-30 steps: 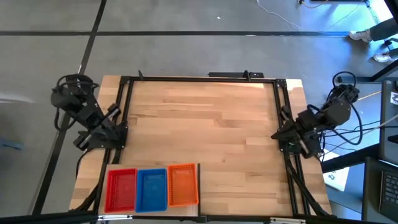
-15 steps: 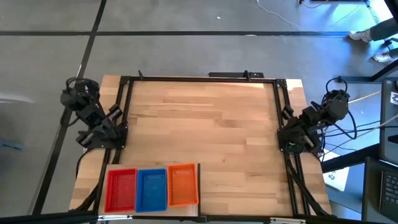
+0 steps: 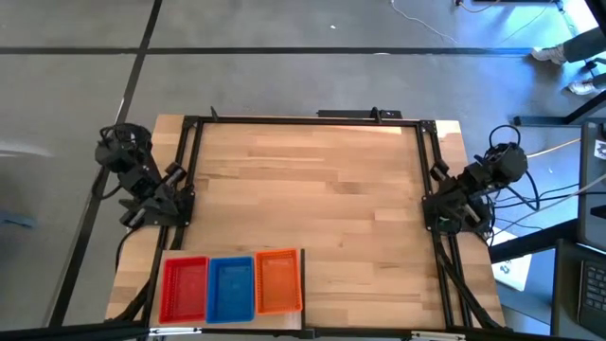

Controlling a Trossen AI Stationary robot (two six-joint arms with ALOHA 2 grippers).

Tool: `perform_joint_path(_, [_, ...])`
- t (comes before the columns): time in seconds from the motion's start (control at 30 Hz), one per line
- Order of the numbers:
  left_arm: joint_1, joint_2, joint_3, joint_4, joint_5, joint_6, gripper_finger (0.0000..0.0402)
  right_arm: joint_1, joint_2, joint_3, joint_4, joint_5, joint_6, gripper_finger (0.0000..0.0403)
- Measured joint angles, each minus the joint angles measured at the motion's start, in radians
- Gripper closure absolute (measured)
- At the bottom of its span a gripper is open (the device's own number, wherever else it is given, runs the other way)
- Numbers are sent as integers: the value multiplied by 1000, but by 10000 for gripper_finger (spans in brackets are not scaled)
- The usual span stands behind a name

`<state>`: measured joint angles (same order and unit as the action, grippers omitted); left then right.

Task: Stack baskets on shelf by color
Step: Return to Home Position

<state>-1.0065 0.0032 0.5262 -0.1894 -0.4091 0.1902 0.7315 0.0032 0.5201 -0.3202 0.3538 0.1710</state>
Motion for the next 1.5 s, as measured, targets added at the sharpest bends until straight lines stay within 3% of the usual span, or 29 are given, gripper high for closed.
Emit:
perform_joint_path(0.2, [0, 0, -33, 25, 2, 15, 401, 0, 0, -78, 46, 1, -25, 403])
perform_joint_path(0.8, [0, 0, -363, 287, 3, -133, 401, 0, -1, -512, 581, -8, -51, 403])
perform_joint_path(1.03, [0, 0, -464, 391, -4, -155, 401, 0, 0, -513, 551, -7, -135, 403])
perform_joint_path(1.13, [0, 0, -495, 412, -72, -157, 398, 0, 0, -513, 529, -6, -149, 403])
perform_joint_path(1.33, [0, 0, -518, 408, -371, -144, 400, 0, 0, -513, 482, 90, -154, 403])
perform_joint_path(1.5, [0, 0, -518, 411, -442, -5, 401, 0, 0, -513, 425, 197, -153, 403])
